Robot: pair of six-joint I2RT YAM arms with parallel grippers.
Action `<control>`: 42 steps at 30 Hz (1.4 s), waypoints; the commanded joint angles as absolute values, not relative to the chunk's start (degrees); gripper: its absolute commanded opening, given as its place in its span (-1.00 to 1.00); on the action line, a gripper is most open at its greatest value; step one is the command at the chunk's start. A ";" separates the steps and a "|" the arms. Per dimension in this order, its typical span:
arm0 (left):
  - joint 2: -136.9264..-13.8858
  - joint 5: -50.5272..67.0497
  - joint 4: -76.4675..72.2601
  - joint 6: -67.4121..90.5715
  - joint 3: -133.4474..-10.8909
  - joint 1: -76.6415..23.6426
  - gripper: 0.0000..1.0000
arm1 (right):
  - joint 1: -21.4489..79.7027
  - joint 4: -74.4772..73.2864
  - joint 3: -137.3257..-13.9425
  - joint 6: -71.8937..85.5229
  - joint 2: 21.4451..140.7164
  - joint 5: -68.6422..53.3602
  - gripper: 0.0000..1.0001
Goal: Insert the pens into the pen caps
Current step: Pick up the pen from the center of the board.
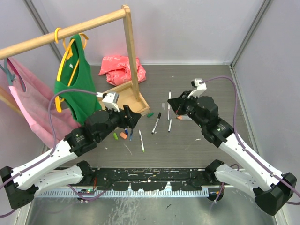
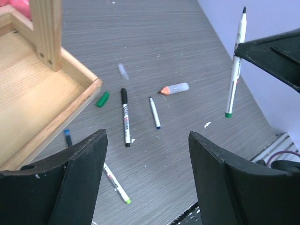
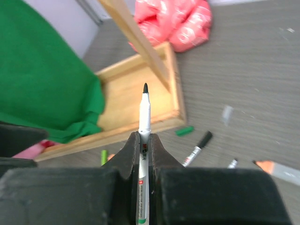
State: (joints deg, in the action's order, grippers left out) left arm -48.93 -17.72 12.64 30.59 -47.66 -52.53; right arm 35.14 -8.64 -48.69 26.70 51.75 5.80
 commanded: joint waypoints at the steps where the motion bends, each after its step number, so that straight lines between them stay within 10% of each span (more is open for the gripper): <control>1: -47.31 -13.61 6.11 28.57 -50.51 -52.64 0.43 | 34.98 2.61 -52.79 27.56 50.70 -4.16 -1.00; 20: -45.91 -2.68 -1.01 28.38 -54.22 -52.68 0.61 | 35.05 37.33 -44.80 43.04 51.92 -22.13 -1.00; 42: -52.20 3.30 -9.35 30.41 -55.11 -52.64 0.52 | 38.40 43.51 -43.10 46.42 55.58 -24.46 -1.00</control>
